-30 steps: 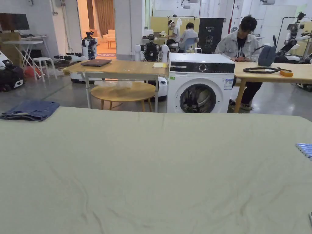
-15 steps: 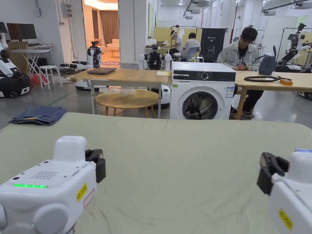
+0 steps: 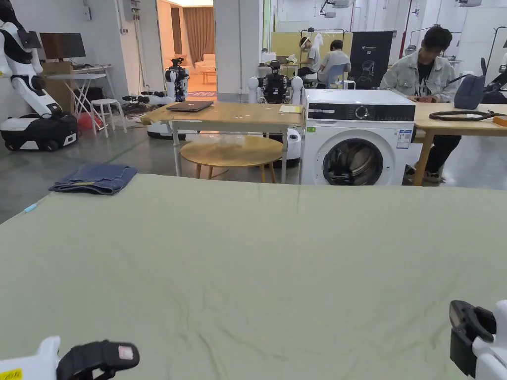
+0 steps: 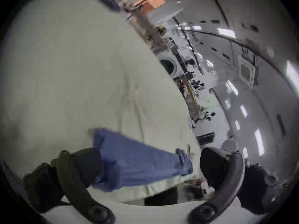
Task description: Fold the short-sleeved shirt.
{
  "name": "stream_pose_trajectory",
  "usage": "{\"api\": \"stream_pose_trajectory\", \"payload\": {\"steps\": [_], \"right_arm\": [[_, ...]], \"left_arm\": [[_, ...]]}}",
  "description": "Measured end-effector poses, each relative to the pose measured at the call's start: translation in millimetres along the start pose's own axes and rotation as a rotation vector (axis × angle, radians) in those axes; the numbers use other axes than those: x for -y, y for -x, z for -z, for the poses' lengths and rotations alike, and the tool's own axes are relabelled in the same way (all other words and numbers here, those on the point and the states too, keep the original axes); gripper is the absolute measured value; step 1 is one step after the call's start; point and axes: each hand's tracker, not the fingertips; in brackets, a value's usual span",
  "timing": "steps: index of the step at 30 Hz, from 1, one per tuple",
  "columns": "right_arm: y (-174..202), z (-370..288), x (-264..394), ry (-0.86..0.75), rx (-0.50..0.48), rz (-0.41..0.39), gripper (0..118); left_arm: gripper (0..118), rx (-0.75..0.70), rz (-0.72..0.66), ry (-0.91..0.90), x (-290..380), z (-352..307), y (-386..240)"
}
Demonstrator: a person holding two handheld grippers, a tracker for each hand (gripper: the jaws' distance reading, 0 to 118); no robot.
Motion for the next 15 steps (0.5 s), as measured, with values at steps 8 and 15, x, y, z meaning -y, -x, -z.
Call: {"api": "stream_pose_trajectory", "payload": {"steps": [8,15], "right_arm": [[12.6,1.7,5.3,0.058,0.008,-0.026,0],[35.6,-4.2,-6.3,0.039,-0.041,-0.023,0]], "left_arm": [[118,0.262,-0.224,-0.021,20.9,41.7,44.3],[5,0.078,-0.156,0.177,-4.8,103.2,39.0]]}}
